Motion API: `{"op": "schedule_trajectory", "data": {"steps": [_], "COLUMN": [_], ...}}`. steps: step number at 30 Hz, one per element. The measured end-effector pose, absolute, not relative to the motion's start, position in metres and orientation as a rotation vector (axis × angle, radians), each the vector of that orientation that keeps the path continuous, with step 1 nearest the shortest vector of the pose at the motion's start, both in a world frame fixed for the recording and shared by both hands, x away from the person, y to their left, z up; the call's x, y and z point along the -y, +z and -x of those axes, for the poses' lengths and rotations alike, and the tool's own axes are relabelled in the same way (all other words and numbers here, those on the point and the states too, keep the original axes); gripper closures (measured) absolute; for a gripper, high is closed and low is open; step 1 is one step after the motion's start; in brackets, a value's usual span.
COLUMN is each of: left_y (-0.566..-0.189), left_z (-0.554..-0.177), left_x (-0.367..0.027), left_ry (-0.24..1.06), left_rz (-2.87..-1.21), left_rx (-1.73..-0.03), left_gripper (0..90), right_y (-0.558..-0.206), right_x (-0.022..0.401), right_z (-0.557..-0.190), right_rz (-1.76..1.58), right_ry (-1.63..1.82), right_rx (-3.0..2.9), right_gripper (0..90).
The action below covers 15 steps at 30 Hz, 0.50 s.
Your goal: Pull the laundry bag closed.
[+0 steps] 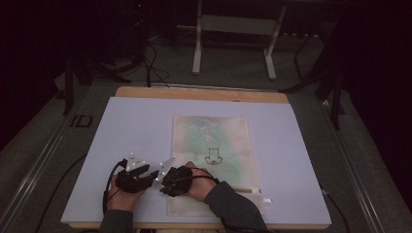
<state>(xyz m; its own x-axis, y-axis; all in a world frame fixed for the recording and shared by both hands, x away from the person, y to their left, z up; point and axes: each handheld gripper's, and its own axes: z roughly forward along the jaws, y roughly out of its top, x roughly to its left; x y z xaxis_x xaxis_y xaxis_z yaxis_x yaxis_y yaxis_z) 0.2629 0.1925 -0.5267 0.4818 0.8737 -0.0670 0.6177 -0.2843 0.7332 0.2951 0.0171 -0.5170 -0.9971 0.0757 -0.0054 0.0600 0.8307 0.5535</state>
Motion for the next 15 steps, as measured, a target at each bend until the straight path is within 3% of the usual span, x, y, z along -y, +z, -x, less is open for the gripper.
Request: {"op": "schedule_trajectory", "data": {"steps": [4,15], "left_y": [-0.527,-0.527], "left_z": [-0.263,-0.263], "left_x": [-0.192,-0.191], "left_ry": [0.454,0.448], "left_rz": [-2.016,-2.020], "left_rx": [-1.230,-1.225], "left_gripper": [54.5,54.5], "right_y": [-0.518,-0.507], "right_x": [-0.020,-0.009], "right_z": [-0.294,-0.294], "right_rz": [-0.090,-0.110], "right_ry": [0.881,0.999], "right_rx": [-2.977,-2.964], "right_gripper": [79.9,80.8]}}
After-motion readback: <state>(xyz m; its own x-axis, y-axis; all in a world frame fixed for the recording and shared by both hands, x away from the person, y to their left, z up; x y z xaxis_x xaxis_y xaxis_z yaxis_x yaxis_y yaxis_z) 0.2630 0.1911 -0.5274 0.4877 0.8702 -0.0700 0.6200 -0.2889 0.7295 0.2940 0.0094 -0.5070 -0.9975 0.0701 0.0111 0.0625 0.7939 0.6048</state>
